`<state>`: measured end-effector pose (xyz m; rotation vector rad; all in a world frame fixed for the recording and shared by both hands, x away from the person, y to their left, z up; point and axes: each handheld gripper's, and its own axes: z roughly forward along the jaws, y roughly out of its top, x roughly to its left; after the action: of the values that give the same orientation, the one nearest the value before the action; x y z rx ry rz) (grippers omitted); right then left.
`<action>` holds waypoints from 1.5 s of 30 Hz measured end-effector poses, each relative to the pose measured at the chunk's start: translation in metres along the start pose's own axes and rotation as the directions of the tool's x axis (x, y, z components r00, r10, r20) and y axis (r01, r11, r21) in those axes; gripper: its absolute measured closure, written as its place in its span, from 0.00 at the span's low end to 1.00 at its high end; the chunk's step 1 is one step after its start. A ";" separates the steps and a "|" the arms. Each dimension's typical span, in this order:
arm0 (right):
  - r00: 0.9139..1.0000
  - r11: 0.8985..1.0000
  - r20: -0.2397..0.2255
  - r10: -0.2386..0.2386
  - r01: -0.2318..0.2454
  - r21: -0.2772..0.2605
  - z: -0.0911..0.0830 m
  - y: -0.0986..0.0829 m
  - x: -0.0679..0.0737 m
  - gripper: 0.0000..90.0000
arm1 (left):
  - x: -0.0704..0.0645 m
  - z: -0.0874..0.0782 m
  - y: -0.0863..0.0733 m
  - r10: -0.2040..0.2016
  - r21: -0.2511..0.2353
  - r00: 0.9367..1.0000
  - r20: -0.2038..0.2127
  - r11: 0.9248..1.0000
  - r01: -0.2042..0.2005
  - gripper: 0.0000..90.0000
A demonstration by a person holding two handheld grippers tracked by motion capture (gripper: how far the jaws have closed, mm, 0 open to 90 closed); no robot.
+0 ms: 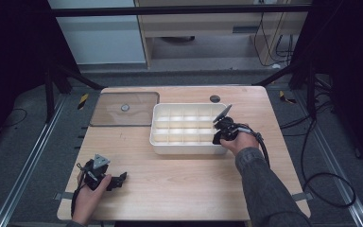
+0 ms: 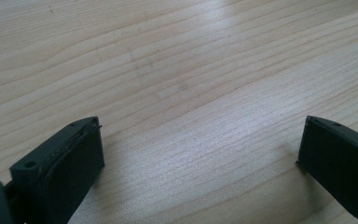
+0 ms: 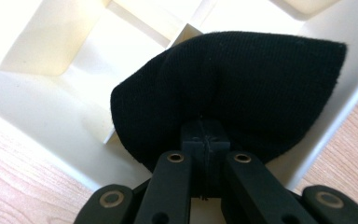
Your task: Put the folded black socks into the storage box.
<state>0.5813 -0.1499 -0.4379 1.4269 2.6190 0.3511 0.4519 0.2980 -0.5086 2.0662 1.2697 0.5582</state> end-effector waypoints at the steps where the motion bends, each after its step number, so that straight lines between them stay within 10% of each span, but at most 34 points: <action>1: 1.000 1.000 -0.001 -0.002 0.002 -0.001 -0.001 0.000 0.000 1.00 | 0.000 0.000 0.000 0.000 0.000 1.000 0.000 1.000 0.000 0.00; 18: 1.000 0.991 -0.021 0.021 -0.023 -0.130 -0.046 0.001 -0.010 1.00 | -0.001 0.000 0.000 -0.003 -0.003 1.000 0.002 1.000 0.003 0.00; 45: 0.994 0.920 -0.043 0.096 -0.105 -0.379 -0.085 -0.022 -0.029 1.00 | -0.001 0.001 0.001 -0.006 -0.002 1.000 0.002 1.000 0.006 0.00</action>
<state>0.5599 -0.1979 -0.3615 1.4249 2.3244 0.8418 0.4530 0.2961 -0.5087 2.0606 1.2732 0.5539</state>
